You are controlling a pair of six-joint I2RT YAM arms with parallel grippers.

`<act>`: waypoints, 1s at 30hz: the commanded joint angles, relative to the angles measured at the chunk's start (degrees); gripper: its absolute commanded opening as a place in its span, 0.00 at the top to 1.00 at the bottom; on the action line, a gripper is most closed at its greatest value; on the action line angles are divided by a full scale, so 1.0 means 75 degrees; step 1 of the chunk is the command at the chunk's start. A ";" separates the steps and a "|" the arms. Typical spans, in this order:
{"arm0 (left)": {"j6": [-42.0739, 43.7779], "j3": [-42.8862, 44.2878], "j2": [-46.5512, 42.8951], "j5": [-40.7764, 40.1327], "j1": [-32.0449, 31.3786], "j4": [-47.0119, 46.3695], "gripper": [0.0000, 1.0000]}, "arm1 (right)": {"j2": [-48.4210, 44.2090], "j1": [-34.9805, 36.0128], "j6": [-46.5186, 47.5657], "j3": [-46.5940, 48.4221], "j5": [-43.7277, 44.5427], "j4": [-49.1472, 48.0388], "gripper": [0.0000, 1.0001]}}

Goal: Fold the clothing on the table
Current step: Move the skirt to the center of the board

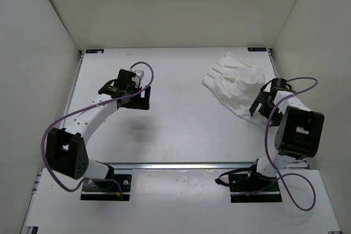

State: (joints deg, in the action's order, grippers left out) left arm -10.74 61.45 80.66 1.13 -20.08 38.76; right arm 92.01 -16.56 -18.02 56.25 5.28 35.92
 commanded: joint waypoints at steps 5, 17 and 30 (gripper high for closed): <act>0.0026 0.0104 0.0014 0.0318 0.0204 -0.0118 0.01 | 0.0096 -0.0253 -0.0046 -0.0375 -0.0235 -0.0523 0.11; 0.0003 0.0291 0.0261 0.0577 0.0227 -0.0282 0.01 | 0.0424 -0.0031 0.0106 -0.0119 -0.0610 -0.0549 1.00; -0.0360 0.0349 0.0073 0.0928 0.0637 -0.0704 0.01 | 0.0352 0.2756 -0.0269 0.3711 -0.4967 -0.1474 1.00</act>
State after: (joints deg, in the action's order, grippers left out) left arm -12.08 61.60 83.46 6.22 -16.93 35.62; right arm 95.53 -1.17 -18.35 76.31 -17.41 31.18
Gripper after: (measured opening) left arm 0.987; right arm 0.099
